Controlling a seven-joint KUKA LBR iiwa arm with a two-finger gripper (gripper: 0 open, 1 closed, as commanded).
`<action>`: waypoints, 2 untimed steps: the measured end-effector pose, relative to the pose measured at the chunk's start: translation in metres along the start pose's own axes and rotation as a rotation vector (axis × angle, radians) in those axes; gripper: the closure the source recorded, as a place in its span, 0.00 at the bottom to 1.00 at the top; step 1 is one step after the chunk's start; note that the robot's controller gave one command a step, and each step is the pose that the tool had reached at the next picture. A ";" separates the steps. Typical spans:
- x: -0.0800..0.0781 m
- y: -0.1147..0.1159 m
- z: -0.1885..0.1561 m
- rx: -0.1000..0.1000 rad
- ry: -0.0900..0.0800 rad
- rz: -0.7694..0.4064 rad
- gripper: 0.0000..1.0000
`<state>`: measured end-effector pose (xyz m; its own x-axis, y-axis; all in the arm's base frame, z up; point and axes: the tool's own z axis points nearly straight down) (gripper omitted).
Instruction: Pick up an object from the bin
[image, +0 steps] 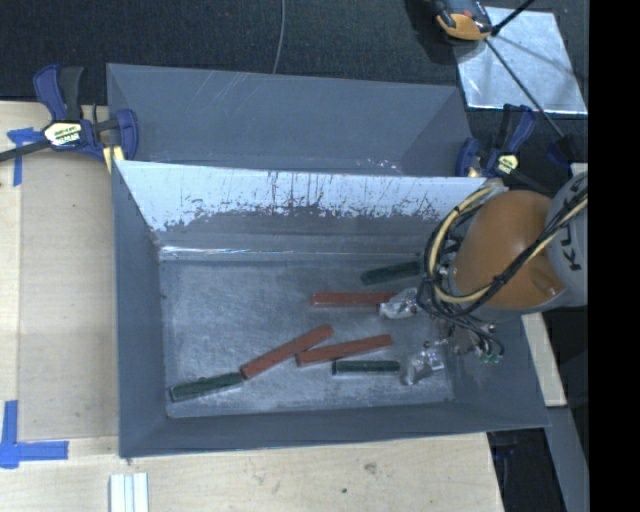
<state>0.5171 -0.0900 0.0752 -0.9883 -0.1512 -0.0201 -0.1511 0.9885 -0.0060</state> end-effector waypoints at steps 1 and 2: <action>0.018 0.051 -0.003 0.003 -0.012 -0.326 1.00; 0.018 0.051 -0.003 0.003 -0.012 -0.326 1.00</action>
Offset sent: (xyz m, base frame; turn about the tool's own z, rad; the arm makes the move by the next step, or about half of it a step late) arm 0.0000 0.0000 0.0000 0.0000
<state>0.4915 -0.0424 0.0777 -0.8873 -0.4603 -0.0282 -0.4600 0.8878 -0.0173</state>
